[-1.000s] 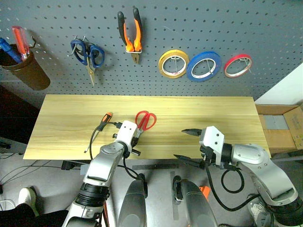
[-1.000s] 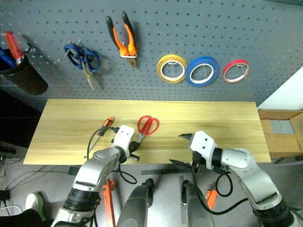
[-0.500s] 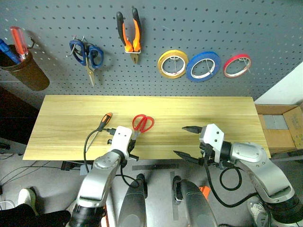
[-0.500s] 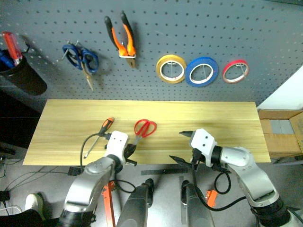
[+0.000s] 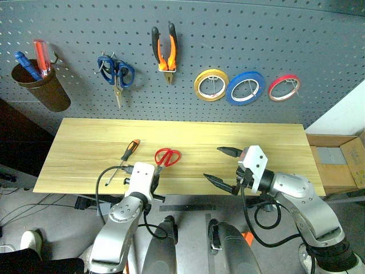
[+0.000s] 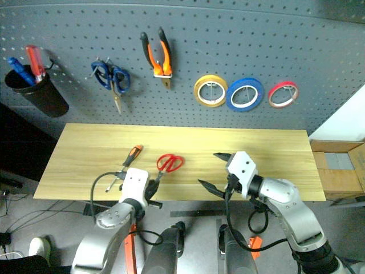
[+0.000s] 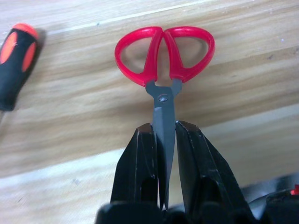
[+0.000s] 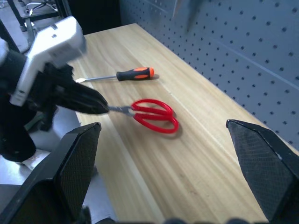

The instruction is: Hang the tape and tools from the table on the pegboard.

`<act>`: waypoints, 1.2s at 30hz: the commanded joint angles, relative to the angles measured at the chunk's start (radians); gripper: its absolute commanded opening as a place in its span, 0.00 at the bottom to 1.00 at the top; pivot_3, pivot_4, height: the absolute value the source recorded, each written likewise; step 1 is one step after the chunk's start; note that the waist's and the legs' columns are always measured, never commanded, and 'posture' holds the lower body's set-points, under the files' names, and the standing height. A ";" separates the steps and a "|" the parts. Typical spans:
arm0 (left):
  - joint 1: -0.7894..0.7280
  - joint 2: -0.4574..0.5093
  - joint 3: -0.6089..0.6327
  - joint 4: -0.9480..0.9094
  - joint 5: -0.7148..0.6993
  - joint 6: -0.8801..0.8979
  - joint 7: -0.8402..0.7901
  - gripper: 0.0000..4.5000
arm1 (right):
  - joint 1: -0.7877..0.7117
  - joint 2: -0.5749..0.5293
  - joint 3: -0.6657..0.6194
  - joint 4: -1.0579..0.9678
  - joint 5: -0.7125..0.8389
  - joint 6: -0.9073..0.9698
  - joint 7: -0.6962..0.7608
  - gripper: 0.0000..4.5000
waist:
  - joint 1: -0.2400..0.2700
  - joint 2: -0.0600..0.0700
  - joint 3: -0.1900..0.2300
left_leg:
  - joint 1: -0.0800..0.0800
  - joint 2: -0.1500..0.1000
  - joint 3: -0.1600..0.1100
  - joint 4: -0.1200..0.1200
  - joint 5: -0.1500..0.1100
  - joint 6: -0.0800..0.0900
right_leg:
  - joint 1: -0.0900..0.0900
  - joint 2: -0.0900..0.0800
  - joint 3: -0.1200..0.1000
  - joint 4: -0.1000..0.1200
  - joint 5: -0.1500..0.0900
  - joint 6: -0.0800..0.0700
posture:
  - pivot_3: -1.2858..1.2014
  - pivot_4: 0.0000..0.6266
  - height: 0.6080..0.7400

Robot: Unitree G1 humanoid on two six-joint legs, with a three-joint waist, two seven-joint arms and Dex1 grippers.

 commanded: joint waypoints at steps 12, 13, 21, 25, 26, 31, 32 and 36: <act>-0.072 0.079 -0.022 0.125 0.003 0.143 -0.050 0.07 | -0.045 -0.054 0.028 0.024 0.014 -0.015 0.103 1.00 | -0.004 0.000 0.000 | 0.001 0.000 0.001 0.000 0.000 0.000 | 0.000 0.001 0.001 0.002 0.000 0.000 | 0.54 0.54 1.00; -0.067 0.083 -0.019 0.123 0.000 0.157 -0.051 0.07 | -0.049 -0.054 0.029 0.030 0.014 -0.017 0.109 1.00 | -0.004 0.000 0.000 | 0.001 0.000 0.001 0.000 0.000 0.000 | 0.000 0.001 0.001 0.002 0.000 0.000 | 0.54 0.55 1.00; -0.085 0.084 0.005 0.137 -0.025 0.194 -0.061 0.07 | -0.053 -0.053 0.028 0.037 0.015 -0.017 0.126 1.00 | -0.003 0.001 0.001 | 0.002 0.001 0.001 0.000 0.000 0.000 | 0.000 0.000 0.003 0.003 0.000 -0.001 | 0.54 0.58 1.00; -0.101 0.075 0.011 0.139 -0.030 0.200 -0.059 0.38 | -0.045 -0.056 0.027 0.027 0.016 -0.014 0.125 1.00 | -0.003 0.001 0.001 | 0.002 0.001 0.001 0.000 0.000 0.000 | 0.000 0.000 0.003 0.003 0.000 -0.001 | 0.54 0.58 1.00; -0.107 0.074 0.010 0.142 -0.028 0.198 -0.056 0.45 | -0.045 -0.056 0.026 0.028 0.016 -0.013 0.125 1.00 | -0.003 0.001 0.001 | 0.002 0.001 0.001 0.000 0.000 0.000 | 0.000 0.000 0.003 0.003 0.000 -0.001 | 0.54 0.58 1.00; -0.128 0.073 0.002 0.148 -0.018 0.196 -0.047 0.75 | -0.047 -0.059 0.023 0.032 0.014 -0.016 0.124 1.00 | -0.003 0.001 0.001 | 0.002 0.001 0.001 0.000 0.000 0.000 | 0.000 0.000 0.003 0.003 0.000 -0.001 | 0.54 0.57 1.00; -0.130 0.074 -0.001 0.150 -0.018 0.193 -0.048 0.75 | -0.046 -0.059 0.023 0.032 0.014 -0.016 0.124 1.00 | -0.003 0.001 0.001 | 0.002 0.001 0.001 0.000 0.000 0.000 | 0.000 0.000 0.003 0.003 0.000 -0.001 | 0.54 0.57 1.00; -0.162 0.081 -0.009 0.190 -0.022 0.177 -0.064 0.75 | -0.050 -0.057 0.024 0.034 0.012 -0.017 0.122 1.00 | -0.003 0.001 0.001 | 0.002 0.001 0.001 0.000 0.000 0.000 | 0.000 0.000 0.003 0.002 0.000 -0.001 | 0.53 0.57 1.00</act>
